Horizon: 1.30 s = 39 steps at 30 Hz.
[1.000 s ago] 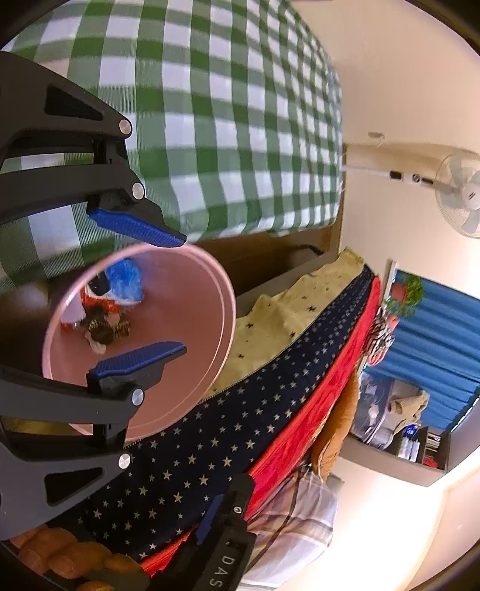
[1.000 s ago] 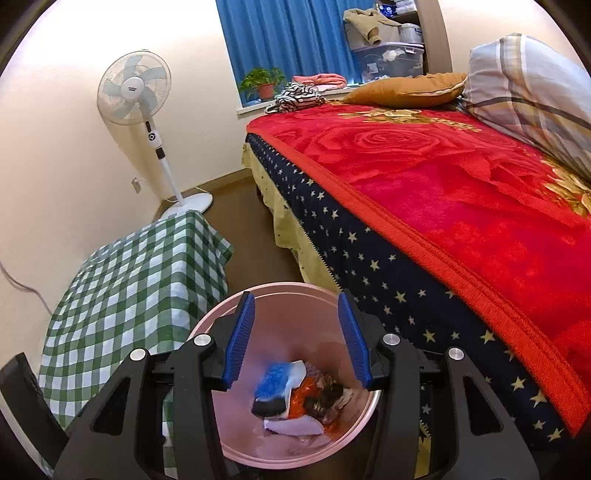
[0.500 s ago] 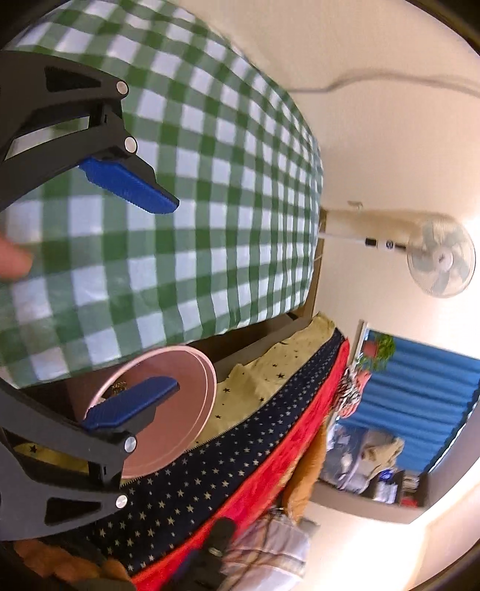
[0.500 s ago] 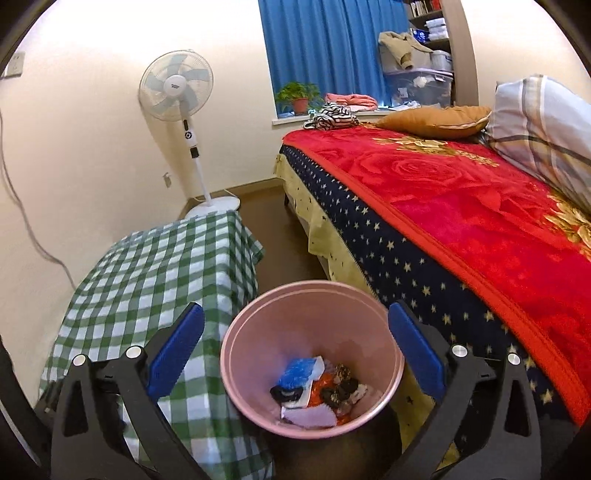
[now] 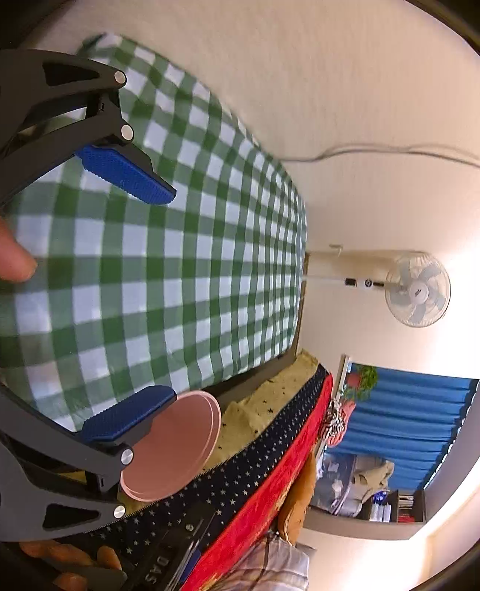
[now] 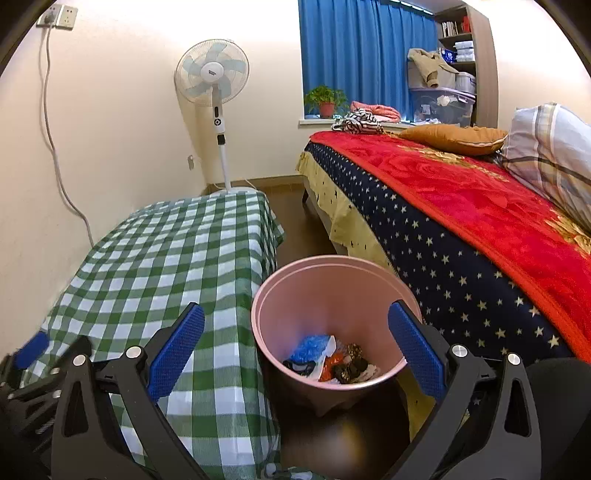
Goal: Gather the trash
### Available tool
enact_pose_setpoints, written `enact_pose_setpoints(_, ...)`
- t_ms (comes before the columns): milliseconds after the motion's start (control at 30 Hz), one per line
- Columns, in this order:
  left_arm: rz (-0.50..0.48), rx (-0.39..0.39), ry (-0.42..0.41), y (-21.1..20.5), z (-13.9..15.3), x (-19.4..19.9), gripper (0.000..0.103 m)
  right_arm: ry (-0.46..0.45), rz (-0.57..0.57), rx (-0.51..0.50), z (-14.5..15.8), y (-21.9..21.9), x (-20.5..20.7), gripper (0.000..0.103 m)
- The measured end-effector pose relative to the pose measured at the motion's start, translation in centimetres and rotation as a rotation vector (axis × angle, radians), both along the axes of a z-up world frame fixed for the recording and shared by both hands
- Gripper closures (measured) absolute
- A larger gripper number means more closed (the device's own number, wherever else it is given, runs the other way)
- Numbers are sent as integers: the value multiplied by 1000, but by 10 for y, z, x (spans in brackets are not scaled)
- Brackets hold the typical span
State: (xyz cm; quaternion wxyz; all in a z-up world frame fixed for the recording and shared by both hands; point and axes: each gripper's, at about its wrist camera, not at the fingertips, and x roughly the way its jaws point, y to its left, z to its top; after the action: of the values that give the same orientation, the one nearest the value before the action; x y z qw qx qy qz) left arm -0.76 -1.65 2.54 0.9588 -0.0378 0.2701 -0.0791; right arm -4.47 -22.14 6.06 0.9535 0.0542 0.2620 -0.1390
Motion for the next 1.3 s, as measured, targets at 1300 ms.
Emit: enact_pose_setpoints(1300,35,24,44,7,-23,3,8,60,69,-13,-31,30,16,5)
